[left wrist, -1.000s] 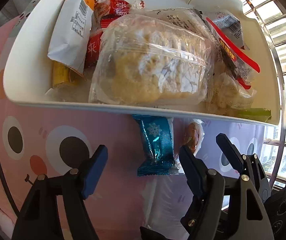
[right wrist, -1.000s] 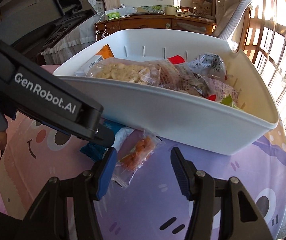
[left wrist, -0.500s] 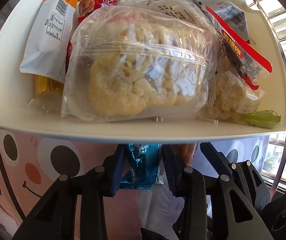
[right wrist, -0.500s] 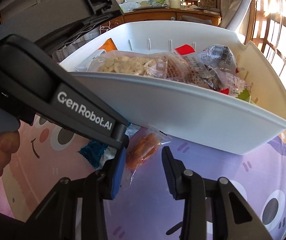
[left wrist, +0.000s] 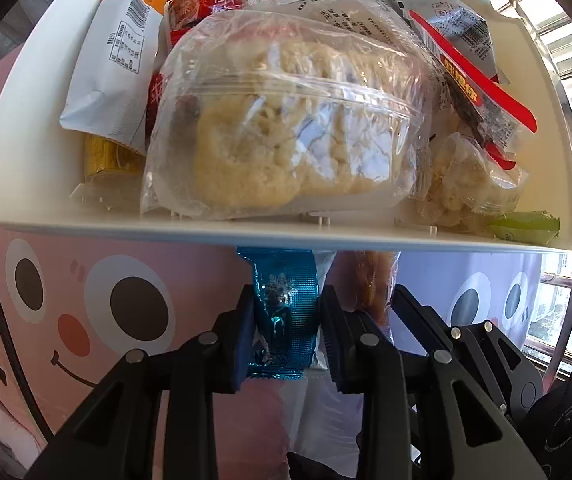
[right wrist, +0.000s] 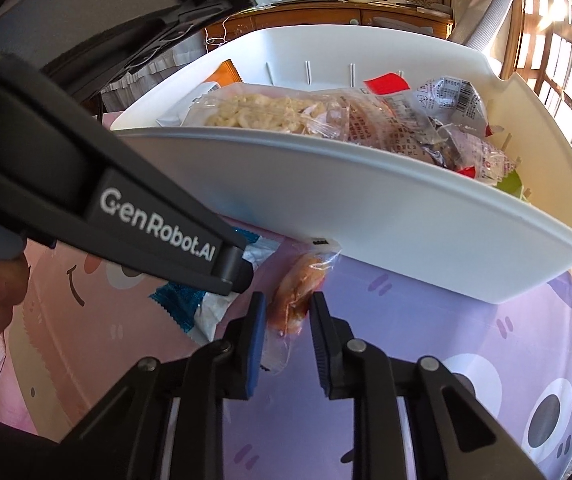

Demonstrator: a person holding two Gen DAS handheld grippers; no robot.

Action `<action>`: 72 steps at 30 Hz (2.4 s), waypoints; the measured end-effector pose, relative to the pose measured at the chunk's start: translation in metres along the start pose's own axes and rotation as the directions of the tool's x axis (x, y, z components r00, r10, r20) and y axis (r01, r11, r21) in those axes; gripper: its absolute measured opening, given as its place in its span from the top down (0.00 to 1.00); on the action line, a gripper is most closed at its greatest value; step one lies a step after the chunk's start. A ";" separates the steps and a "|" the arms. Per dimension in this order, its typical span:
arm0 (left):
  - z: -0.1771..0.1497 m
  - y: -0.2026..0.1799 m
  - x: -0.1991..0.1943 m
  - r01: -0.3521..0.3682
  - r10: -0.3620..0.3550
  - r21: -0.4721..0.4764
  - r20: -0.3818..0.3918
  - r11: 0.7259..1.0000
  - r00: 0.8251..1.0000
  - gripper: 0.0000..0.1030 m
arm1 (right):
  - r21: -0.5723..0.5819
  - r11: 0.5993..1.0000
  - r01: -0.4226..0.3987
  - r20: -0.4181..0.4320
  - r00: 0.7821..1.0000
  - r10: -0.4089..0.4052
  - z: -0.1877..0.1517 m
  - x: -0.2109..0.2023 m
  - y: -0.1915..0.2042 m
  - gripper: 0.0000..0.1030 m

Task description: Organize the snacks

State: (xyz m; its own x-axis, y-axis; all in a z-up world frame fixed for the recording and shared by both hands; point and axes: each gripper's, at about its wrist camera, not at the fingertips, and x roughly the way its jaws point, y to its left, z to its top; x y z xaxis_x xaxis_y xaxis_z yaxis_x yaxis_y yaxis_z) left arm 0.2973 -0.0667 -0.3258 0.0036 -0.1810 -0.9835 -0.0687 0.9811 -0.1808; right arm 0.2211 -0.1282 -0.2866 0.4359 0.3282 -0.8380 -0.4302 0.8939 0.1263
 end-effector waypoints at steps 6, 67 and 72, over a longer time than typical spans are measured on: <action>-0.013 0.015 -0.010 -0.009 0.009 -0.021 -0.009 1.000 1.000 0.71 | -0.009 1.000 -0.003 -0.020 1.000 0.003 0.000 -0.006 0.000 0.81; -0.114 0.109 -0.196 0.134 -0.153 0.075 0.389 0.988 0.909 0.25 | 0.263 0.950 0.171 0.114 0.972 -0.206 0.025 -0.159 0.039 0.36; -0.167 0.109 -0.208 0.129 -0.181 0.153 0.399 0.980 0.899 0.25 | 0.312 0.938 0.150 0.045 0.984 -0.172 -0.016 -0.180 0.065 0.27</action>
State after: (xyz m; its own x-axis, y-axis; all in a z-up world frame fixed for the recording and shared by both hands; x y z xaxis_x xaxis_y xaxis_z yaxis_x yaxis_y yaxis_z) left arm 0.1227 0.0671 -0.1391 0.4136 -0.3126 -0.8551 0.0860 0.9484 -0.3051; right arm 0.1020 -0.1337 -0.1358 0.5385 0.1824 -0.8226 -0.0913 0.9832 0.1583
